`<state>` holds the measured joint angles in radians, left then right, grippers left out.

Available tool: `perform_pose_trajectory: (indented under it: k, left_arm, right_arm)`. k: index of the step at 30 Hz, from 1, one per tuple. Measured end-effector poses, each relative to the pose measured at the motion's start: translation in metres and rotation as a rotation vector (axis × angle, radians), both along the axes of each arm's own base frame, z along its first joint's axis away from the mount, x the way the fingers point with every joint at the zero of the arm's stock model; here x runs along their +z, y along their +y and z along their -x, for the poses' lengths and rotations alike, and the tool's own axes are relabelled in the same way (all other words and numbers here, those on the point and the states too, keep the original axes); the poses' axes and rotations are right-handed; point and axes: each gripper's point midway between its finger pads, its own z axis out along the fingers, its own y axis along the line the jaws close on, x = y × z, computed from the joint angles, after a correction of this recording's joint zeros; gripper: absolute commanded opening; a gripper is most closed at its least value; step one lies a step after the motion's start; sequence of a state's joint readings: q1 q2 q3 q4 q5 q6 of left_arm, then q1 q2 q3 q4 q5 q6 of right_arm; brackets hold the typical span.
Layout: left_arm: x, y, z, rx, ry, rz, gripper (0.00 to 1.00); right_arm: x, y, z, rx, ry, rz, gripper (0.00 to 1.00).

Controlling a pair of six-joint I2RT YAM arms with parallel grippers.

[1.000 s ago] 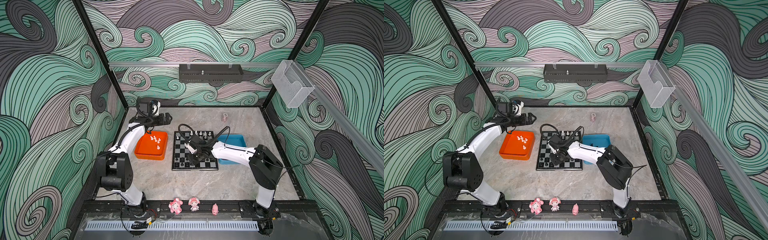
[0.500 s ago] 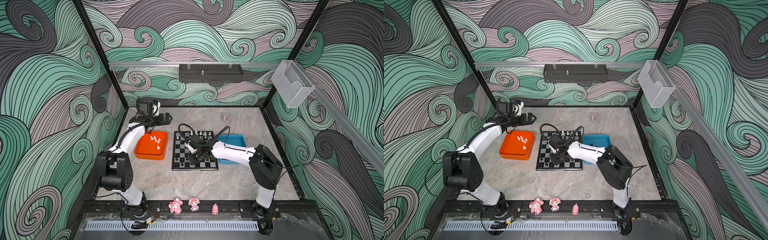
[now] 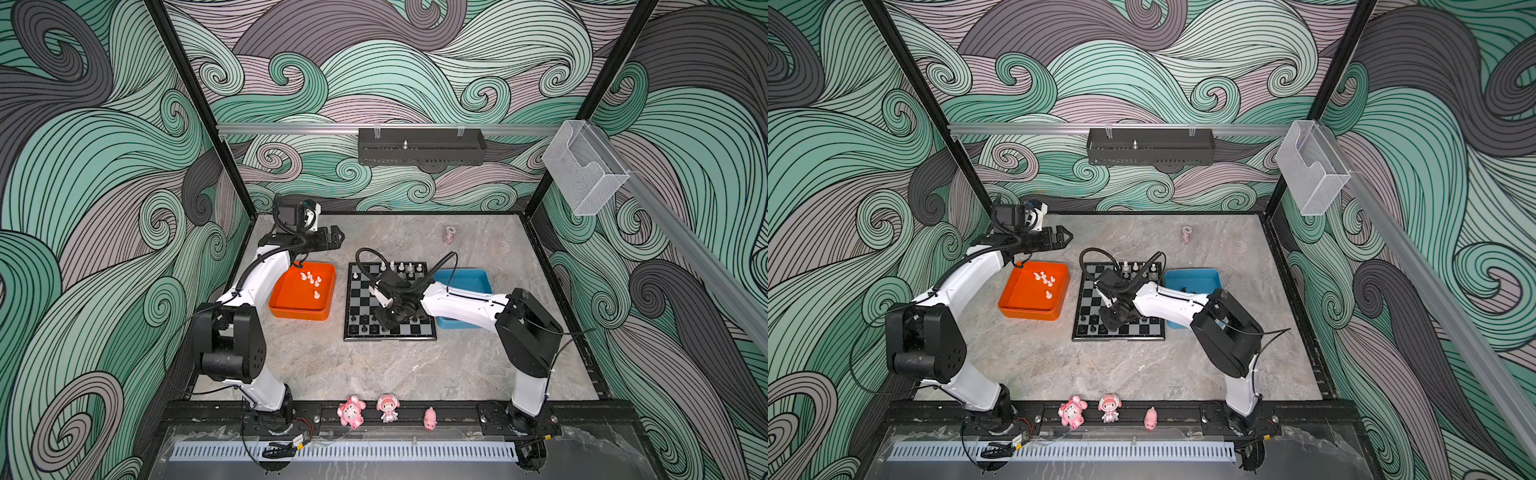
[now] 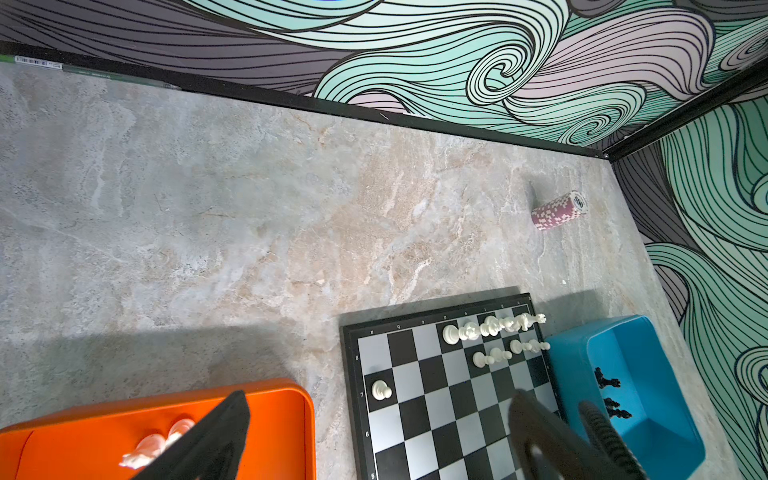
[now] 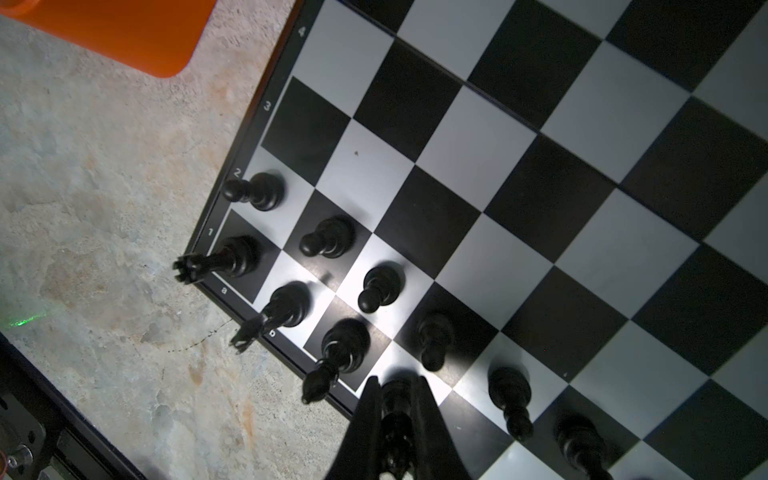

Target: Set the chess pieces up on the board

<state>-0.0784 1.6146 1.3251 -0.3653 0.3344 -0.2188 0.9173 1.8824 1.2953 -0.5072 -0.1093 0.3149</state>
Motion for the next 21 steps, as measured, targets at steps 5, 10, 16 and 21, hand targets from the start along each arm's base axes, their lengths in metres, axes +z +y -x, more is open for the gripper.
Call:
perform_pose_trajectory:
  k: [5, 10, 16, 21]
  left_arm:
    - [0.0, 0.0, 0.0, 0.0, 0.0, 0.0, 0.99]
    - [0.0, 0.0, 0.0, 0.0, 0.0, 0.0, 0.99]
    - [0.0001, -0.0004, 0.0001, -0.002, 0.0, 0.002, 0.99]
    - [0.0, -0.0005, 0.0002, -0.002, 0.001, 0.003, 0.99]
  right_arm:
    - [0.0, 0.0, 0.0, 0.0, 0.0, 0.0, 0.15]
    - [0.0, 0.0, 0.0, 0.0, 0.0, 0.0, 0.18]
    - [-0.0005, -0.0011, 0.0007, 0.0, 0.003, 0.005, 0.2]
    - [-0.0005, -0.0011, 0.0006, 0.0, 0.003, 0.005, 0.21]
